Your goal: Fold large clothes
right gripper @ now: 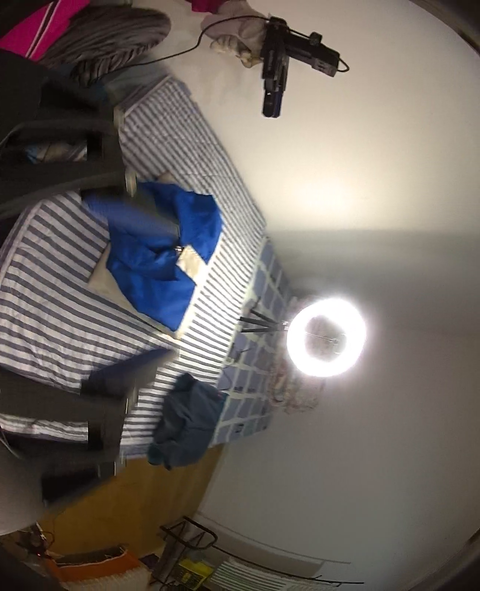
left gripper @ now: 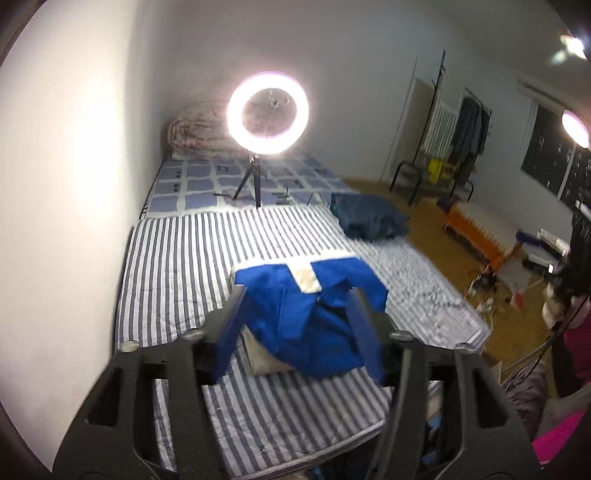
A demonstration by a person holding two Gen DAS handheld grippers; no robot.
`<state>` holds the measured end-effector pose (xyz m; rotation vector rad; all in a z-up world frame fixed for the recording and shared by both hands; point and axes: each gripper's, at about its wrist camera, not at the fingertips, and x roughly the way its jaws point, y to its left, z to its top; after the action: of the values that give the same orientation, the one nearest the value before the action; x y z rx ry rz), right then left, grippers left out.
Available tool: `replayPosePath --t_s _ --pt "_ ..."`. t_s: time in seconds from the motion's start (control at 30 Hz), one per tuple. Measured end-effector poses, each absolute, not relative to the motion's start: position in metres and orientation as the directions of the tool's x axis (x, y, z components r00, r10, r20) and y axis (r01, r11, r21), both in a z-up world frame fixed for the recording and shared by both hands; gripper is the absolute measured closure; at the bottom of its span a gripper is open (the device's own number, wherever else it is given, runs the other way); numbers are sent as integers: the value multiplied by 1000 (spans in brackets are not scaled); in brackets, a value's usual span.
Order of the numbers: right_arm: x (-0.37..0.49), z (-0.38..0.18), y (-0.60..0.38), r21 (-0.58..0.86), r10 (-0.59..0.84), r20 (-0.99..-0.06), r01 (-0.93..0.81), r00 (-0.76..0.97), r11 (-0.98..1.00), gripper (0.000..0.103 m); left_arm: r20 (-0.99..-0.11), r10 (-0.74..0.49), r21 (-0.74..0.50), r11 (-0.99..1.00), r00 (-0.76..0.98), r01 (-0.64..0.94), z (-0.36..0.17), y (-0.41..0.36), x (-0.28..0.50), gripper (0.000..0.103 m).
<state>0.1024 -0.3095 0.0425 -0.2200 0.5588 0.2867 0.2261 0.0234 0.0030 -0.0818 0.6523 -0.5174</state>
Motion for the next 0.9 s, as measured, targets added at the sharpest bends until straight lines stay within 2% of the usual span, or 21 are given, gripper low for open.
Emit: replayPosePath --t_s 0.03,0.2,0.3,0.43,0.6,0.9 --pt "106 42 -311 -103 226 -554 -336 801 936 26 -552 -499 -270 865 669 422 2 28 232 27" --pt "137 -5 -325 82 299 -606 -315 738 945 26 -566 -542 -433 837 622 335 -47 37 269 27" --pt "167 -53 -335 243 366 -640 -274 676 931 26 -556 -588 -577 782 588 237 -97 44 301 27" --pt "200 -104 -342 347 398 -669 -209 628 914 26 -559 -626 -710 700 544 76 -156 51 340 27" --pt "237 -150 -352 499 468 -663 -120 584 858 26 -599 -625 -722 692 502 0 -195 46 373 27" --pt "278 -216 -355 583 484 -701 30 523 812 26 -614 -653 -763 634 442 -124 -255 38 419 27"
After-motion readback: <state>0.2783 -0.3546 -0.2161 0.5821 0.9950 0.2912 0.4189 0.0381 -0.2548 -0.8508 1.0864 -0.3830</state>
